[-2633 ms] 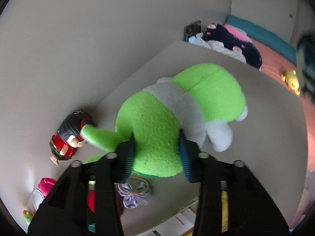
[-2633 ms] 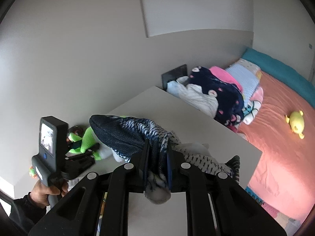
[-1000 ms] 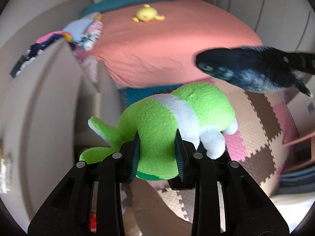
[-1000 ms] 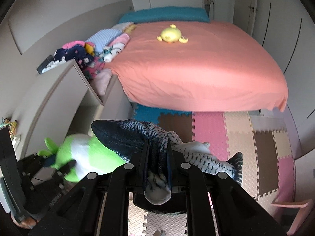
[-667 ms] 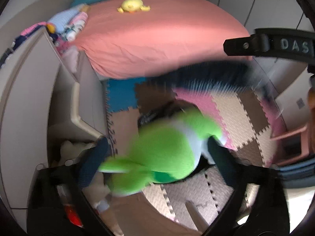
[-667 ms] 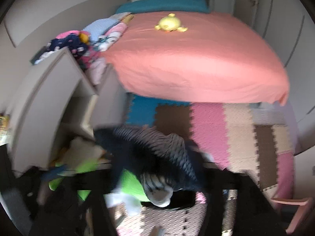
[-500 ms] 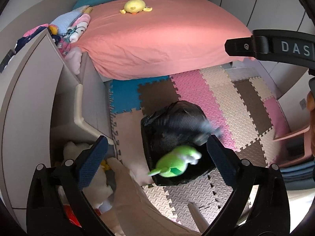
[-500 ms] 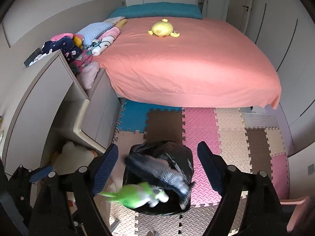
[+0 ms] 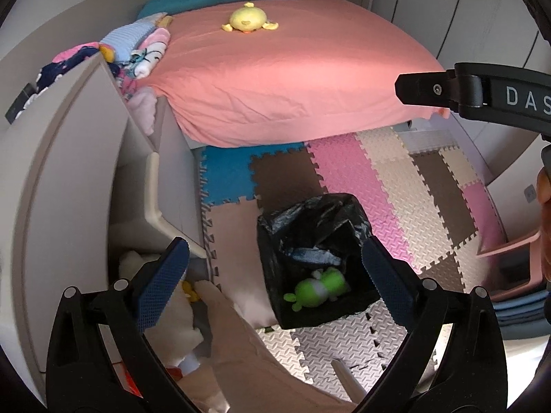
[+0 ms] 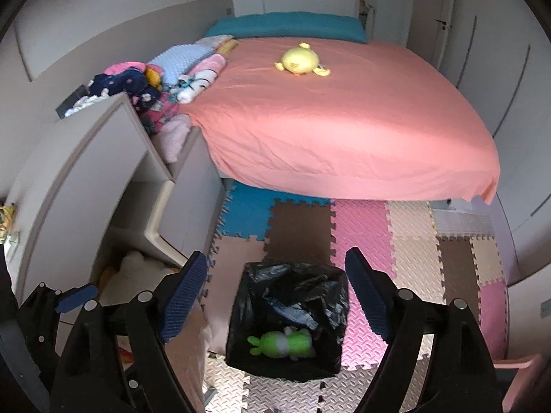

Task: Collect trash
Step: 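Return to the table and grasp the colourful ring rattle with the right tool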

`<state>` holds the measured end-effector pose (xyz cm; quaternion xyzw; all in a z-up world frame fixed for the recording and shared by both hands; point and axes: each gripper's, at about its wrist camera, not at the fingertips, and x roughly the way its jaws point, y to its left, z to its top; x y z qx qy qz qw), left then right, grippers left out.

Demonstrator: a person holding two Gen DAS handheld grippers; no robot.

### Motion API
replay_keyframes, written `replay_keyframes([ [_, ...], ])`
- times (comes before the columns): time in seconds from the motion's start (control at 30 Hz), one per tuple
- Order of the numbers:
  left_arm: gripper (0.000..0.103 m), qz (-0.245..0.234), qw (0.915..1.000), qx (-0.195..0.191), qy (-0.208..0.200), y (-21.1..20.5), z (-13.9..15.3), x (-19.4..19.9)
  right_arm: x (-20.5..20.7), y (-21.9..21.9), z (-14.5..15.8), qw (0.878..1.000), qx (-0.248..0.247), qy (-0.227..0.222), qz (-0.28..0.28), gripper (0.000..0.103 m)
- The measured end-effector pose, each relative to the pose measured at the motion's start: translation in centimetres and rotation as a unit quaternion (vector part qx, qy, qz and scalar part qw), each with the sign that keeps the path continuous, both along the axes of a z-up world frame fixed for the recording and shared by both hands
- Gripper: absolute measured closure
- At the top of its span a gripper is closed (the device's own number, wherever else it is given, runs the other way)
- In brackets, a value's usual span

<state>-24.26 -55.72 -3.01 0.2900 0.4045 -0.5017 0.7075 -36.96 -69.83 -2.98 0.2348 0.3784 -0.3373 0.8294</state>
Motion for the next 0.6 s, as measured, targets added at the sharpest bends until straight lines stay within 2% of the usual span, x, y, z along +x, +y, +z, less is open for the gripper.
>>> replay_keyframes([
  [0.13, 0.006, 0.017, 0.9996, -0.016, -0.015, 1.8, 2.7, 2.0, 2.3, 1.9, 2.6, 0.999, -0.009, -0.019, 0.027, 0.02],
  [0.33, 0.006, 0.071, 0.9964, -0.039, -0.025, 6.1, 6.7, 6.4, 7.6, 5.7, 6.9, 0.995, -0.023, -0.044, 0.091, 0.018],
  [0.47, 0.006, 0.114, 0.9908, -0.051, -0.051, 9.7, 9.1, 9.2, 11.8, 9.0, 9.5, 0.988, -0.039, -0.052, 0.142, 0.018],
  [0.6, 0.006, 0.16, 0.9837, -0.06, -0.056, 13.7, 10.7, 12.3, 16.2, 12.7, 11.4, 0.978, -0.042, -0.062, 0.196, 0.018],
])
